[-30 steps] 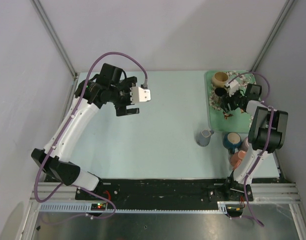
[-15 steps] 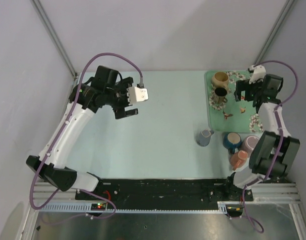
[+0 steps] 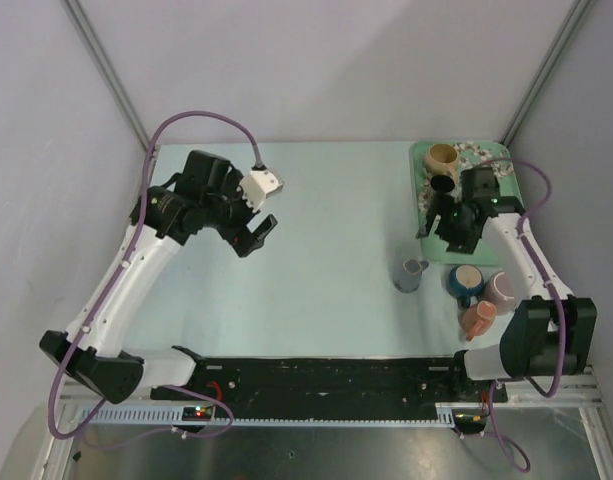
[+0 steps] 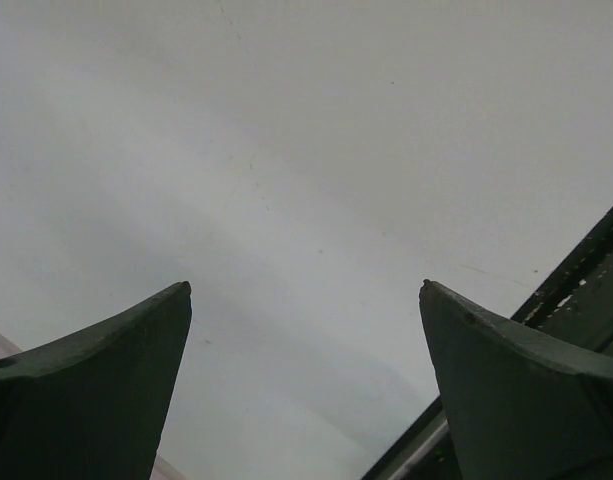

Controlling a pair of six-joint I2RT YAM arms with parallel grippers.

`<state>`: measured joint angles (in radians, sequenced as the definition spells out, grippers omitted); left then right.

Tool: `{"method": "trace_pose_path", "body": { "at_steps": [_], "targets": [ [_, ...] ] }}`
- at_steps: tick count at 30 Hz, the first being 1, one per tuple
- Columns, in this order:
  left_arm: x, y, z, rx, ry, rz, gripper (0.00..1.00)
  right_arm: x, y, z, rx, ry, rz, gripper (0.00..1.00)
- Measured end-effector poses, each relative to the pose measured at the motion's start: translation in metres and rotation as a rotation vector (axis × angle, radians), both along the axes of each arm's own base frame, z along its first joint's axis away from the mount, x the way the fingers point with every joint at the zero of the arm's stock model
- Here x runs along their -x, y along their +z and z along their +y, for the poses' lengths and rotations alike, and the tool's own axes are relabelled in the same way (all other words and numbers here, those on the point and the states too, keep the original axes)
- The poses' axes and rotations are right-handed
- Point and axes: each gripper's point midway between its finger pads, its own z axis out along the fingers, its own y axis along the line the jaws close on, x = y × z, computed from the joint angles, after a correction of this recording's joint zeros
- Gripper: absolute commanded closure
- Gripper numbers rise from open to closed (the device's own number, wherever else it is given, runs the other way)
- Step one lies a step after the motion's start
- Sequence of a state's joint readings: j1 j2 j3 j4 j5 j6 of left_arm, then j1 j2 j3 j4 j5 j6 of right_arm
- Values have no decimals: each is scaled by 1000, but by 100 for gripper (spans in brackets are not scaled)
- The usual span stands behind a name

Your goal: Turn the mug right side up

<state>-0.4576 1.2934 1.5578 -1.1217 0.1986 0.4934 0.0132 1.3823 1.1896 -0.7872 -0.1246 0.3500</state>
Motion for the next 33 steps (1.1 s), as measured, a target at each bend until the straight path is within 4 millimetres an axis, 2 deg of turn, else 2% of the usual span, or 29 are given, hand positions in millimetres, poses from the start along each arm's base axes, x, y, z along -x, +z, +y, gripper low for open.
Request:
{"method": "trace_pose_path", "body": {
  "at_steps": [3,5,10,13,18,20,22,28,30,33],
  "targets": [
    [6,-8,0,31,51,36,0,24,-30,13,-32,-26,158,15],
    [9,-13,1,41,72,49,0,30,-43,17,-40,-36,226,16],
    [14,-14,4,57,99,40,0,35,-83,23,-49,-47,380,22],
    [16,-12,8,55,111,23,0,34,-101,19,-69,-71,438,25],
    [18,-9,14,49,126,-3,0,34,-112,14,-68,-96,478,29],
    [18,-8,15,46,132,-10,0,34,-117,19,-58,-78,493,39],
    [18,-8,16,44,133,-14,0,37,-124,26,-46,-51,516,56],
    [16,-8,19,30,140,-25,0,48,-129,42,-20,13,558,93],
    [15,-8,20,24,142,-29,0,49,-129,47,-21,29,561,98],
    [15,-9,20,19,138,-30,0,52,-128,53,-12,70,559,100]
  ]
}}
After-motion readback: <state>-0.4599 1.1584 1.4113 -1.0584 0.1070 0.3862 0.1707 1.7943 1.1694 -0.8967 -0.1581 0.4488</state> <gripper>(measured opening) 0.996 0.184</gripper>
